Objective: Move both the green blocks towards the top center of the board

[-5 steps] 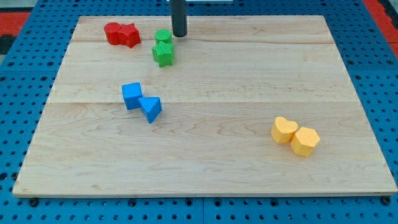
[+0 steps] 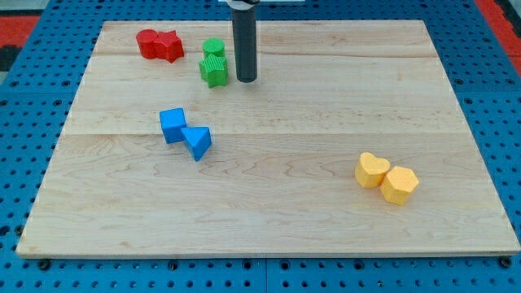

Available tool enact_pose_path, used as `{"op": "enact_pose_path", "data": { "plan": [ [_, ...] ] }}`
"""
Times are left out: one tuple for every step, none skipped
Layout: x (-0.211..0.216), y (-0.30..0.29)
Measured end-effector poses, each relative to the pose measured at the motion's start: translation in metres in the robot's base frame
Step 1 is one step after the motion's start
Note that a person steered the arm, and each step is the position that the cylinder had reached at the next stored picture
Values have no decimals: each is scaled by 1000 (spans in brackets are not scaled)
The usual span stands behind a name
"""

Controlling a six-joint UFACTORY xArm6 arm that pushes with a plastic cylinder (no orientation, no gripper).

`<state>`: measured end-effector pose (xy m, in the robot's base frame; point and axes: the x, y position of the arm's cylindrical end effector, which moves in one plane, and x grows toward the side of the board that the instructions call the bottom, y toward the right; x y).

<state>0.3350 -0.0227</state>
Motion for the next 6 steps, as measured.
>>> {"op": "enact_pose_path", "data": {
  "plan": [
    [17,-59],
    [14,-68],
    [7,-70],
    [-16,-64],
    [-17,-64],
    [-21,-64]
  ]
}}
